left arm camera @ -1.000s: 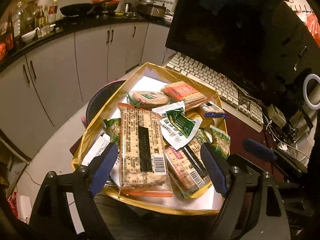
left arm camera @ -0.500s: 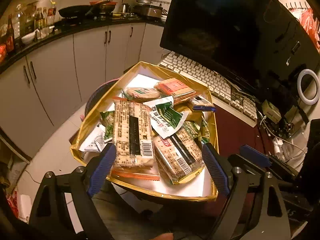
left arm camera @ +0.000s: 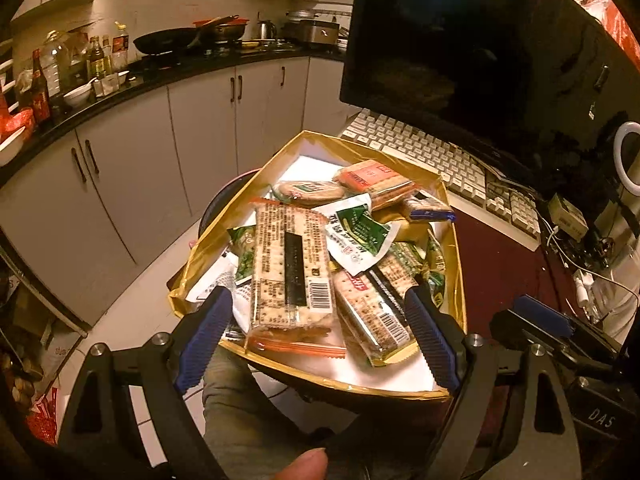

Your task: Organize snacks

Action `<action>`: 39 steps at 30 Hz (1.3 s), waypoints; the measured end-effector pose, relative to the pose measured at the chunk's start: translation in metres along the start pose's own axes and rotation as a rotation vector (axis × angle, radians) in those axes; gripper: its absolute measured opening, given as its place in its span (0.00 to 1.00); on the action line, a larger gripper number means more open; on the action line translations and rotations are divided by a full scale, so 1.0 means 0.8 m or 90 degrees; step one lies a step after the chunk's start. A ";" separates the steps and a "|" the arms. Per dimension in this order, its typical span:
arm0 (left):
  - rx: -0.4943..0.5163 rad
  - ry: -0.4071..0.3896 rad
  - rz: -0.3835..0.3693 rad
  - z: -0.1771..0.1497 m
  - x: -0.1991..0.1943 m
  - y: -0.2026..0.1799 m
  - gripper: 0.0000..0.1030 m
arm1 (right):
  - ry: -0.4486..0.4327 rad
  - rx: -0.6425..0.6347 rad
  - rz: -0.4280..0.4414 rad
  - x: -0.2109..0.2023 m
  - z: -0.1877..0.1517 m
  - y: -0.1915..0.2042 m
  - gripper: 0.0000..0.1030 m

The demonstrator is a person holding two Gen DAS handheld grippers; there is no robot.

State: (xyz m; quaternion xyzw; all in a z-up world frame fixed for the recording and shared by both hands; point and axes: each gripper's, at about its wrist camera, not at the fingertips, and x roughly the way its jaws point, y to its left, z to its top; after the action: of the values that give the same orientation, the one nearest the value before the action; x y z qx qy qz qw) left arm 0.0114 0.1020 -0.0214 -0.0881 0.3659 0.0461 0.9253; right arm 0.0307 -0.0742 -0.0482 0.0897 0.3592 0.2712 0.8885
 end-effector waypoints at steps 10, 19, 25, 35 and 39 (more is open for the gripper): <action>0.022 -0.013 0.017 -0.006 0.002 -0.010 0.85 | 0.000 -0.008 0.020 0.005 0.002 0.000 0.62; 0.020 0.015 0.024 -0.005 0.025 -0.002 0.85 | 0.011 -0.003 0.014 0.023 0.014 0.004 0.62; 0.015 0.015 0.044 -0.009 0.030 0.010 0.85 | 0.021 -0.018 0.011 0.033 0.015 0.017 0.62; 0.026 0.018 0.072 -0.015 0.035 0.018 0.85 | 0.032 -0.037 0.000 0.045 0.017 0.033 0.62; 0.032 0.022 0.078 -0.015 0.036 0.017 0.85 | 0.032 -0.037 0.000 0.046 0.018 0.034 0.62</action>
State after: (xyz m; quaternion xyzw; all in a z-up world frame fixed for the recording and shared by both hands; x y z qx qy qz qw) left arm 0.0221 0.1136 -0.0514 -0.0429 0.3877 0.0915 0.9162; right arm 0.0512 -0.0310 -0.0495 0.0571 0.3733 0.2832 0.8816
